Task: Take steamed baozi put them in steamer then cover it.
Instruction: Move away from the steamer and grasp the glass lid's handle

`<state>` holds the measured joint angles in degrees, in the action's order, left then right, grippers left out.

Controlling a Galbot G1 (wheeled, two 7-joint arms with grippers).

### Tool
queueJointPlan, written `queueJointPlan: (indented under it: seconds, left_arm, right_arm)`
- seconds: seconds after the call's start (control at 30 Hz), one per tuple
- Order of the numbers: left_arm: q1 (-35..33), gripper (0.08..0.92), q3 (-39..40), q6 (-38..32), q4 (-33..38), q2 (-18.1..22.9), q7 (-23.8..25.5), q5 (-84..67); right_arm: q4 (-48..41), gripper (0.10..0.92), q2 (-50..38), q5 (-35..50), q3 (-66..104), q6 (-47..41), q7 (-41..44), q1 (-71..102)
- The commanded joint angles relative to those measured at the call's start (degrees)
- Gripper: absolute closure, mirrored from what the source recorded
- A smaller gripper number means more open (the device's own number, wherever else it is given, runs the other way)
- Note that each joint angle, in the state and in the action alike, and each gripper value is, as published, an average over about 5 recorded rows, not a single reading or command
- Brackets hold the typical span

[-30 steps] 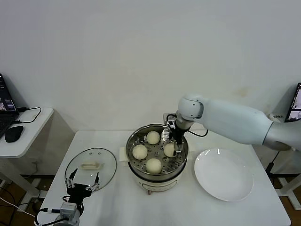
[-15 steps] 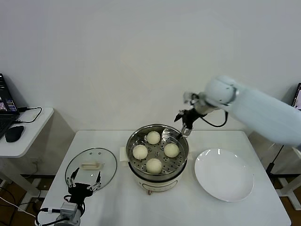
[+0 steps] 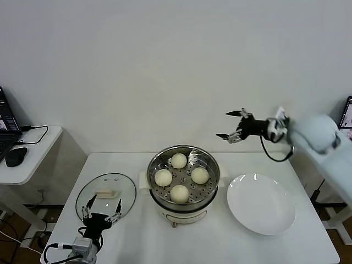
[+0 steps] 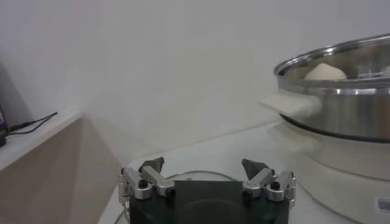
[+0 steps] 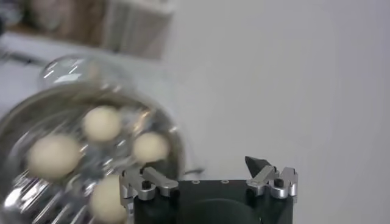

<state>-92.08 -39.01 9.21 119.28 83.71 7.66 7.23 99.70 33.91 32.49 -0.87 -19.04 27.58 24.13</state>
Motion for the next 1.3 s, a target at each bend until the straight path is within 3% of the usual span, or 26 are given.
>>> queueJointPlan:
  seconds: [0.03, 0.27, 0.5, 0.6, 0.77, 0.87, 1.07, 1.3]
  left_arm:
    - [0.0, 0.177, -0.5, -1.3, 0.3, -1.1, 0.7, -0.9]
    - [3.2, 0.177, -0.5, -1.8, -1.5, -1.0, 0.1, -0.8]
    - [5.8, 0.177, -0.9, -2.1, -3.3, -2.6, 0.1, 6.5]
    - [6.0, 0.177, 0.0, -4.3, -3.9, -3.9, -1.2, 18.3]
    - [6.7, 0.177, 1.6, -13.2, -6.7, -4.4, -7.3, 55.8]
    - [7.7, 0.177, 2.2, -17.2, -9.8, -6.3, -10.1, 69.1]
    - [9.9, 0.177, 1.4, -25.9, -15.8, -11.9, -8.3, 70.9]
    - [12.1, 0.177, 0.2, -25.3, -22.7, -12.6, -8.6, 69.1]
  right_arm:
    - [9.3, 0.203, 14.5, 2.0, 40.7, 9.8, -20.0, 45.6]
    - [10.6, 0.203, 30.7, 1.5, 46.8, 13.8, -24.9, 56.4]
    - [11.4, 0.203, 38.9, -1.2, 47.8, 16.1, -25.8, 61.8]
    - [11.8, 0.203, 39.8, -1.6, 47.9, 16.4, -25.9, 62.2]
    - [11.0, 0.203, 39.9, -2.1, 47.8, 16.8, -26.0, 61.5]
    - [10.6, 0.203, 40.0, -2.3, 47.6, 16.9, -26.2, 61.2]
    - [11.1, 0.203, 39.6, -2.4, 48.0, 16.7, -26.0, 61.3]
    - [11.7, 0.203, 40.2, -2.8, 48.3, 16.5, -25.8, 61.3]
